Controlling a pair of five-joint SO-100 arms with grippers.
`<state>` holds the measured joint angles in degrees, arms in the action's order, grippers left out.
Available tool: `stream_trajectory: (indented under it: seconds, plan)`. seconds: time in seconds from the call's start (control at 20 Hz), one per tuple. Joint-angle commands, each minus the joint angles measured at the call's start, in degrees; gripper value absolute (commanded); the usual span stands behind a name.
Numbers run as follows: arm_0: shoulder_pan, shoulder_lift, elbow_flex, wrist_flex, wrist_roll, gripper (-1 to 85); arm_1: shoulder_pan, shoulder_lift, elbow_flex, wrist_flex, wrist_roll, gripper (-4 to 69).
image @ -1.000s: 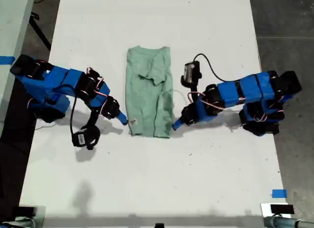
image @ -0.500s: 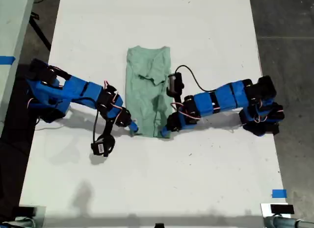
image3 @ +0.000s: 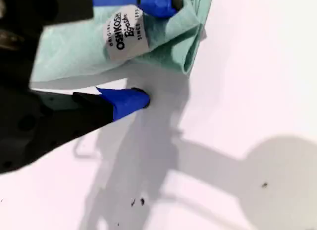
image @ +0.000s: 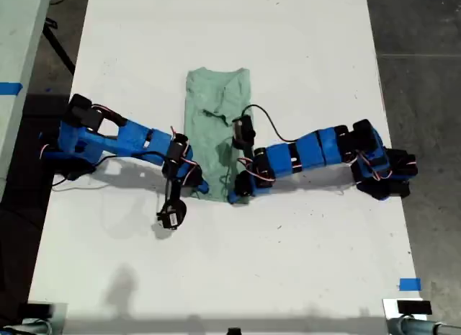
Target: Fold t-shirt
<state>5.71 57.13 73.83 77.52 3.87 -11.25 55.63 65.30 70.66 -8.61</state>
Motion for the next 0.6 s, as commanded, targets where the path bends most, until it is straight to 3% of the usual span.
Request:
stream_trajectory:
  seconds: [0.0, 0.1, 0.2, 0.55]
  plan:
    - [-2.11, -4.13, -7.91, 4.22, -0.97, 27.5, 0.00, -2.37, -4.22, 0.97, -0.79, 27.4]
    - [-2.29, -5.80, -10.02, 6.24, -1.67, 18.8, -0.18, -3.87, -5.63, 1.76, -0.53, 18.1]
    - [-2.02, -6.06, -10.11, 7.03, -2.55, 0.0, 0.00, -4.39, -6.50, 3.08, 0.35, 0.7]
    - [2.11, -3.60, -10.46, 8.70, -3.34, 0.0, -0.44, -0.26, -7.12, 7.12, -1.23, -1.1]
